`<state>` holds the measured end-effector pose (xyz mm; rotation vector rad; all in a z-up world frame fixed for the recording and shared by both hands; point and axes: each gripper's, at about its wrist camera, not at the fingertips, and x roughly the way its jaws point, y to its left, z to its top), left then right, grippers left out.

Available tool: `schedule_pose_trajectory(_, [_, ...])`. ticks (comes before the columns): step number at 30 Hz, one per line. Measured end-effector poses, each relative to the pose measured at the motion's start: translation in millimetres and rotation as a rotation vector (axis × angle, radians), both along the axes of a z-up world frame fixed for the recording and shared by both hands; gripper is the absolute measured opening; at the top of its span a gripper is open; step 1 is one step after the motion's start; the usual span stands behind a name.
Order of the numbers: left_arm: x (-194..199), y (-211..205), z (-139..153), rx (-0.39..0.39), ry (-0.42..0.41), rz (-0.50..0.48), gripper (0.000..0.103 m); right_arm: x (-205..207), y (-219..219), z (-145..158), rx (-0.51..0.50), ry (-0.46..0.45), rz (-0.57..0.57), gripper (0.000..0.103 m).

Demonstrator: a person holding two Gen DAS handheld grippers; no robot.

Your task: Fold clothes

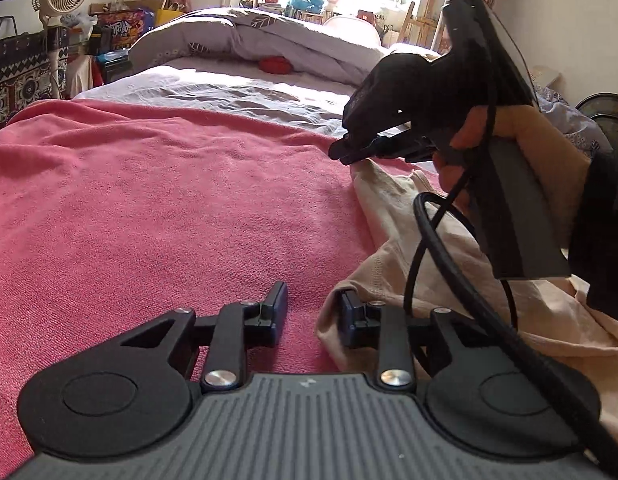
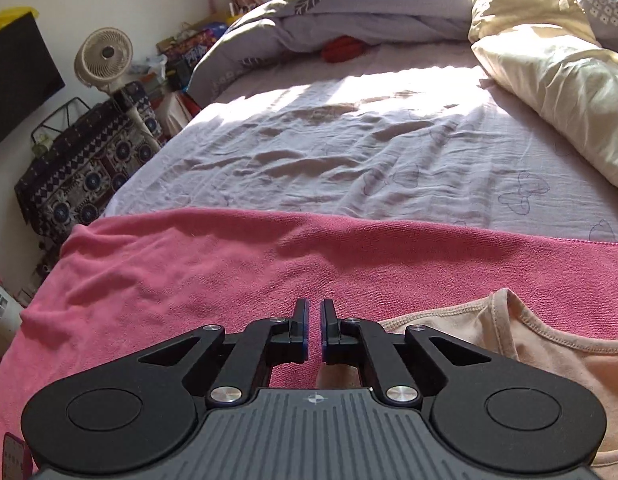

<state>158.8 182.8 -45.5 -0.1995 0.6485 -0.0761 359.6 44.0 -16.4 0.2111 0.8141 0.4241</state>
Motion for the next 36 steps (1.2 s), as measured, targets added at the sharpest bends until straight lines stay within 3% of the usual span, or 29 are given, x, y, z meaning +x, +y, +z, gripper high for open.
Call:
schedule_pose_trajectory(1, [-0.5,2.2,-0.6,-0.015,-0.001,0.001,0.040,-9.4,-13.3,10.1,0.015,-0.035,-0.010,0.016])
schedule_pose_trajectory(2, [-1.0,4.2,-0.9,-0.028,-0.003,0.002,0.040,-21.5,-27.7,23.0,0.020,-0.073,-0.021,0.029])
schedule_pose_trajectory(5, [-2.8,7.4,-0.7,-0.049,-0.010,0.006,0.040,-71.1,-76.5,65.5,-0.027,-0.211,-0.060,0.052])
schedule_pose_trajectory(9, [-7.9,15.4,0.2,-0.092,-0.020,0.027,0.044,-150.0,-145.8,94.4,-0.215,-0.323,-0.165,0.059])
schedule_pose_trajectory(12, [-18.8,25.8,1.0,-0.133,-0.018,0.069,0.046,-191.9,-188.7,77.5,-0.364,-0.284,-0.253,0.059])
schedule_pose_trajectory(15, [-33.3,28.4,2.2,-0.120,-0.007,0.102,0.045,-212.6,-215.5,42.2,-0.481,-0.202,-0.324,0.059])
schedule_pose_trajectory(16, [-37.7,28.3,3.2,-0.086,-0.003,0.143,0.035,-213.4,-212.8,29.9,-0.526,-0.195,-0.319,0.059])
schedule_pose_trajectory(17, [-41.1,30.7,3.2,-0.054,0.002,0.193,0.034,-213.0,-207.4,17.8,-0.567,-0.195,-0.303,0.059])
schedule_pose_trajectory(20, [-43.9,38.9,0.3,-0.087,0.001,0.207,0.035,-197.7,-183.9,-12.3,-0.634,-0.162,-0.278,0.063])
schedule_pose_trajectory(22, [-43.7,34.8,0.1,-0.054,0.000,0.205,0.035,-183.0,-179.1,-27.4,-0.608,-0.099,-0.330,0.059])
schedule_pose_trajectory(23, [-42.9,29.8,0.7,-0.022,0.000,0.200,0.036,-181.4,-180.7,-31.5,-0.566,-0.073,-0.344,0.035])
schedule_pose_trajectory(24, [-42.1,24.9,1.2,0.010,0.001,0.194,0.037,-184.0,-182.4,-31.5,-0.524,-0.064,-0.347,0.020])
schedule_pose_trajectory(25, [-41.4,21.0,1.6,0.032,0.000,0.187,0.042,-188.7,-184.2,-29.4,-0.481,-0.065,-0.344,0.012])
schedule_pose_trajectory(29, [-39.0,21.6,1.6,0.014,-0.005,0.171,0.047,-222.1,-197.9,-2.8,-0.390,-0.152,-0.369,0.010])
schedule_pose_trajectory(33, [-43.9,25.5,1.3,0.011,-0.009,0.166,0.047,-248.1,-226.5,19.2,-0.320,-0.222,-0.504,0.010])
schedule_pose_trajectory(36, [-38.8,24.0,1.1,0.010,-0.009,0.162,0.048,-256.7,-247.3,16.0,-0.334,-0.169,-0.599,0.010])
